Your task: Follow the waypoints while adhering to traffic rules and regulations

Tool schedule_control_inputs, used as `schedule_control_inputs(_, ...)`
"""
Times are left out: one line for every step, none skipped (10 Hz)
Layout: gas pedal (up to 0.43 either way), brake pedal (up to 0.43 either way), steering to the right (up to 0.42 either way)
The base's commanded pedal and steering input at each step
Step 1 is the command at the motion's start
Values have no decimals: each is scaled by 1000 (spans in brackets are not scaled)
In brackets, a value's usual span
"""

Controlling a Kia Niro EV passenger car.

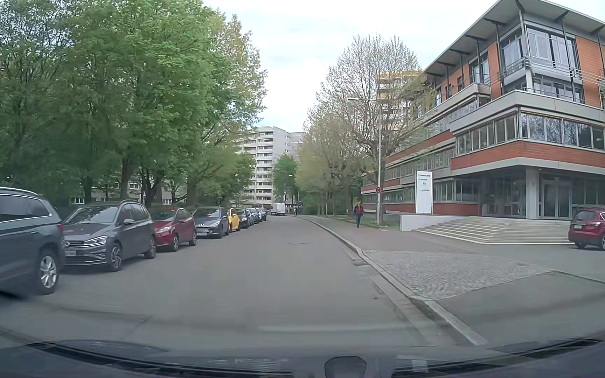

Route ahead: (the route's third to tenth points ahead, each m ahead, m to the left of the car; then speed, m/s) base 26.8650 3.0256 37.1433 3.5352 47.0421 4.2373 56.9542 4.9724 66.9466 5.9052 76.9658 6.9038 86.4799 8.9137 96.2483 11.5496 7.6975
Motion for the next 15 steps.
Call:
schedule_control_inputs(39,0,-4)
schedule_control_inputs(39,0,-4)
schedule_control_inputs(39,0,-4)
schedule_control_inputs(39,0,-4)
schedule_control_inputs(39,0,-4)
schedule_control_inputs(39,0,-3)
schedule_control_inputs(39,0,-3)
schedule_control_inputs(39,0,-4)
schedule_control_inputs(39,0,-4)
schedule_control_inputs(39,0,-4)
schedule_control_inputs(39,0,-4)
schedule_control_inputs(39,0,-4)
schedule_control_inputs(39,0,-4)
schedule_control_inputs(39,0,-4)
schedule_control_inputs(39,0,-4)
